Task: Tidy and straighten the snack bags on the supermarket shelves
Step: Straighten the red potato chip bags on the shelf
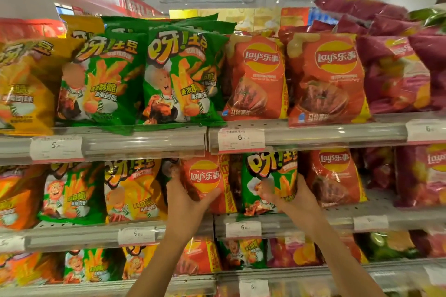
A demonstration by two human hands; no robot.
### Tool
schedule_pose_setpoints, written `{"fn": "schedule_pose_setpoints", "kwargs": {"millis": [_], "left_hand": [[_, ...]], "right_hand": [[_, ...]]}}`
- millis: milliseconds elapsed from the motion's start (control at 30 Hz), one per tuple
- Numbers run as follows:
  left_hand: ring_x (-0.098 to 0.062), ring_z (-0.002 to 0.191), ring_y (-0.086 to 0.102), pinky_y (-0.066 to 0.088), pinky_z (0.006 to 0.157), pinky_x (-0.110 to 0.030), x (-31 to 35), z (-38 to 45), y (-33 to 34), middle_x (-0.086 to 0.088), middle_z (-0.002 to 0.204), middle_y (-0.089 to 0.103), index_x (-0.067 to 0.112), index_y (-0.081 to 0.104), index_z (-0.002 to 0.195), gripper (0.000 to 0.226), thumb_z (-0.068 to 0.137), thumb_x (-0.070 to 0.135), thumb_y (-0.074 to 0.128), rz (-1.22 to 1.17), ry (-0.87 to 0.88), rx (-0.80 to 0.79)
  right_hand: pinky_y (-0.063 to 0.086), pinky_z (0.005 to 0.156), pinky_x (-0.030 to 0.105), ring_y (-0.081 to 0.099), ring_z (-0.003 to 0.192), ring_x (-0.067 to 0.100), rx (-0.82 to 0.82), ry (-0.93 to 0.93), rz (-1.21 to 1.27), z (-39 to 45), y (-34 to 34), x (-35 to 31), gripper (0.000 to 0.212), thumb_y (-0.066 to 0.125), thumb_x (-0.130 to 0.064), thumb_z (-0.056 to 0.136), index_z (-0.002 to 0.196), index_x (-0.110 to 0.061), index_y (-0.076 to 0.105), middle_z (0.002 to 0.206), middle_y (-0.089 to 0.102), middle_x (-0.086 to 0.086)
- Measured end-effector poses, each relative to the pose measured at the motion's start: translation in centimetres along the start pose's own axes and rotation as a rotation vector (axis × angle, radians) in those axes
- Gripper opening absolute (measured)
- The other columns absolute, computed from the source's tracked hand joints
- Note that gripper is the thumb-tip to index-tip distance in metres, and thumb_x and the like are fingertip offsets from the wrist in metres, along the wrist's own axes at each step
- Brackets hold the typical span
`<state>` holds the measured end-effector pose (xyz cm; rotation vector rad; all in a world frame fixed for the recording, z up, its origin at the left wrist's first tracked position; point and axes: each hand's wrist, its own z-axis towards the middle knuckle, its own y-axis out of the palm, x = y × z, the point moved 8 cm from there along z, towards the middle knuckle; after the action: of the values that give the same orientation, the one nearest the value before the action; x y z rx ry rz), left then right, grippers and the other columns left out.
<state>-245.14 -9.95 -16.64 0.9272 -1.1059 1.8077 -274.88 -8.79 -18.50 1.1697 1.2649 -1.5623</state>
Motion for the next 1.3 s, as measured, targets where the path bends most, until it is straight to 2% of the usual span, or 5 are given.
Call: {"fn": "schedule_pose_setpoints", "kwargs": {"millis": [233, 800, 900, 1167, 1300], "left_hand": [[-0.008, 0.105, 0.063, 0.056, 0.082, -0.028, -2.4, 2.1, 1.1, 0.008, 0.115, 0.063, 0.038, 0.042, 0.116, 0.09, 0.042, 0.057, 0.09, -0.132, -0.204, -0.098], [-0.029, 0.069, 0.075, 0.063, 0.06, -0.043, -0.5, 2.3, 1.6, -0.003, 0.087, 0.077, 0.016, 0.061, 0.109, 0.072, 0.051, 0.042, 0.095, -0.27, -0.241, -0.037], [-0.034, 0.074, 0.074, 0.063, 0.067, -0.048, 0.6, 1.5, 3.3, -0.004, 0.094, 0.076, 0.019, 0.056, 0.116, 0.076, 0.054, 0.039, 0.096, -0.314, -0.23, -0.065], [-0.023, 0.088, 0.073, 0.062, 0.078, -0.044, 2.4, 0.2, 10.0, 0.003, 0.106, 0.071, 0.025, 0.047, 0.125, 0.096, 0.045, 0.05, 0.094, -0.301, -0.191, -0.07], [0.0, 0.089, 0.067, 0.059, 0.078, -0.025, 3.5, -0.3, 12.2, 0.012, 0.106, 0.065, 0.031, 0.042, 0.124, 0.101, 0.041, 0.063, 0.088, -0.264, -0.16, -0.022]], "right_hand": [[0.05, 0.105, 0.043, 0.066, 0.116, 0.011, -0.102, -0.019, 0.036, 2.0, 0.1, -0.5, 0.116, 0.094, -0.07, 0.027, 0.13, -0.039, 0.05, 0.121, 0.071, -0.011], [0.055, 0.097, 0.04, 0.069, 0.11, 0.01, 0.003, -0.055, 0.056, 1.1, -2.7, -1.9, 0.079, 0.096, -0.042, 0.061, 0.129, -0.027, 0.059, 0.114, 0.075, -0.01], [0.055, 0.079, 0.025, 0.071, 0.098, 0.008, 0.067, 0.006, 0.016, 0.0, -5.1, -0.7, 0.07, 0.096, -0.045, 0.061, 0.118, -0.02, 0.064, 0.101, 0.077, -0.008], [0.061, 0.072, 0.058, 0.07, 0.077, 0.031, 0.251, 0.154, 0.003, -4.3, -11.7, 2.3, 0.08, 0.087, -0.061, 0.035, 0.086, -0.005, 0.061, 0.067, 0.067, 0.012], [0.057, 0.044, 0.03, 0.071, 0.08, 0.031, 0.23, 0.176, 0.028, -5.7, -12.9, 3.4, 0.09, 0.086, -0.064, 0.029, 0.093, -0.003, 0.065, 0.084, 0.07, 0.023]]}}
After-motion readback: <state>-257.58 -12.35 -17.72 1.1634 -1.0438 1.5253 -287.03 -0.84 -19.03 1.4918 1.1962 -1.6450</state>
